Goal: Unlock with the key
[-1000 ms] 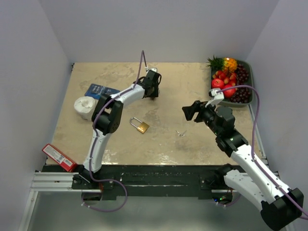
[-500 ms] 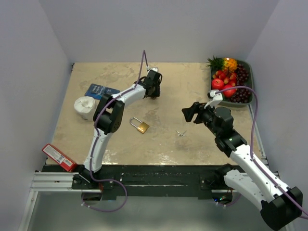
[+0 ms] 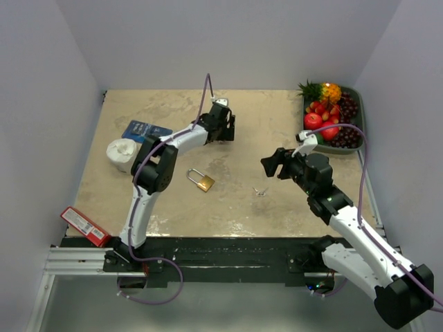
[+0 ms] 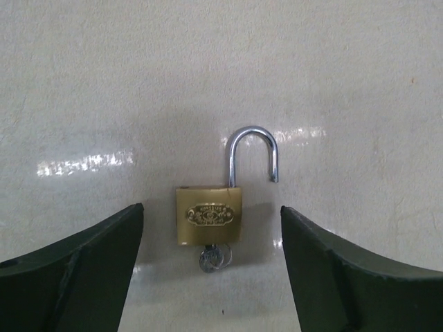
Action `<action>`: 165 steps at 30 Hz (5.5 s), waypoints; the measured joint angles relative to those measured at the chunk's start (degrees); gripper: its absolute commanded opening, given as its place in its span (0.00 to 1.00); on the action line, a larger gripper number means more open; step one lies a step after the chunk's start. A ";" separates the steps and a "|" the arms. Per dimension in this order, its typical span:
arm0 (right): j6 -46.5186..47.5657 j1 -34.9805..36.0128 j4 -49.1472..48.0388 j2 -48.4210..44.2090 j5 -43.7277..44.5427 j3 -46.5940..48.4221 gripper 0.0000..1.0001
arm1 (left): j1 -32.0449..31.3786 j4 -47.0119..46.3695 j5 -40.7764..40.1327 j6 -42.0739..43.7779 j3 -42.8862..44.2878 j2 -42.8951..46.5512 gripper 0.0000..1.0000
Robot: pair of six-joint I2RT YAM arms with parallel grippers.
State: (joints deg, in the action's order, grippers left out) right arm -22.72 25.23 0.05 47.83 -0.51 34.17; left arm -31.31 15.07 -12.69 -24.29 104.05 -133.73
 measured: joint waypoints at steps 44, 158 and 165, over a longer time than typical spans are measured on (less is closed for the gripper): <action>7.41 11.41 17.57 41.48 3.65 15.52 0.58 | 10.16 -6.56 34.05 11.43 -42.53 49.35 0.95; -24.33 13.03 -1.33 29.73 10.56 -4.31 0.36 | 9.03 -9.73 40.96 7.30 -42.93 49.55 0.94; -24.33 13.51 -1.31 30.67 13.49 -3.87 0.32 | 9.03 -9.75 40.96 7.30 -42.93 49.57 0.94</action>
State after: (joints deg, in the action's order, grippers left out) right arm -47.05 38.74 -1.26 78.50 12.97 30.30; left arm -22.28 5.32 28.27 -16.99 61.12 -84.16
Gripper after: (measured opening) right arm 0.333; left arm 0.938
